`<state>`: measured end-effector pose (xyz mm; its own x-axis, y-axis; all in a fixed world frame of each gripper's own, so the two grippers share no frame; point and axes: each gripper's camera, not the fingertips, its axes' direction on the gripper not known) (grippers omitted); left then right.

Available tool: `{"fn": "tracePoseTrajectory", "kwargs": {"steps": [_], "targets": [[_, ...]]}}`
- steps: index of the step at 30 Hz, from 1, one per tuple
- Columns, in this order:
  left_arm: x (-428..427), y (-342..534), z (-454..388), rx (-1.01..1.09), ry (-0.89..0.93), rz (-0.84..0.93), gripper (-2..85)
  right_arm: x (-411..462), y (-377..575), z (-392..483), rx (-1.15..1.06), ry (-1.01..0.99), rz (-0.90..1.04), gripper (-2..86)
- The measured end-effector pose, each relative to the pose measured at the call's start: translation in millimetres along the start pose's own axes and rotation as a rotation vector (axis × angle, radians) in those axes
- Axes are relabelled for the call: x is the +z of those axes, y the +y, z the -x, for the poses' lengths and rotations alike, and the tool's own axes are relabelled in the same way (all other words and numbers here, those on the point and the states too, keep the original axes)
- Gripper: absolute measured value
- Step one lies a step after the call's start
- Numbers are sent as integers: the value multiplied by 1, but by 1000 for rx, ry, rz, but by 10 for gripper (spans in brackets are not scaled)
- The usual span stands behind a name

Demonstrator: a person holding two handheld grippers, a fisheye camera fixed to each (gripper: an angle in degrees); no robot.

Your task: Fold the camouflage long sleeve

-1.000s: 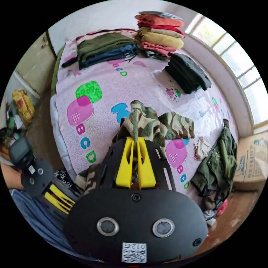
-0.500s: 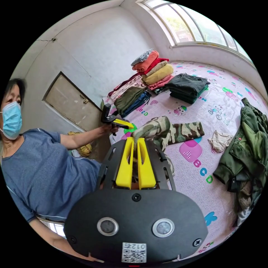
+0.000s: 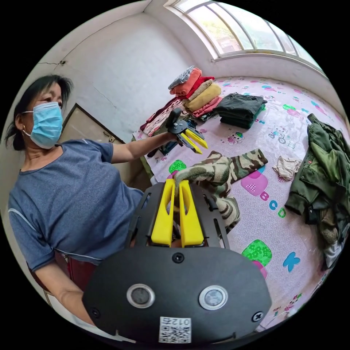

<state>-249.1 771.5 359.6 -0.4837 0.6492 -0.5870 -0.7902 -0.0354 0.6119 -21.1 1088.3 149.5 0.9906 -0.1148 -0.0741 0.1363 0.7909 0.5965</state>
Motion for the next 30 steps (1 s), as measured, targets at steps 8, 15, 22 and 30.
{"fn": "tracePoseTrajectory", "kwargs": {"steps": [8, 15, 22, 30], "targets": [[45, -77, 18, 204, 90, 185, 122, -24, 29, -6, 84, 11, -29, 12], [58, -124, 23, 132, 95, 268, 6, -86, 33, -18, 98, 180, -31, 11], [-183, -226, 6, 55, -357, 83, -4, -202, -12, 4, -86, 482, -125, 12], [-266, -280, -85, 14, -896, 364, -4, -237, -31, 57, -333, 410, -198, 11]]}}
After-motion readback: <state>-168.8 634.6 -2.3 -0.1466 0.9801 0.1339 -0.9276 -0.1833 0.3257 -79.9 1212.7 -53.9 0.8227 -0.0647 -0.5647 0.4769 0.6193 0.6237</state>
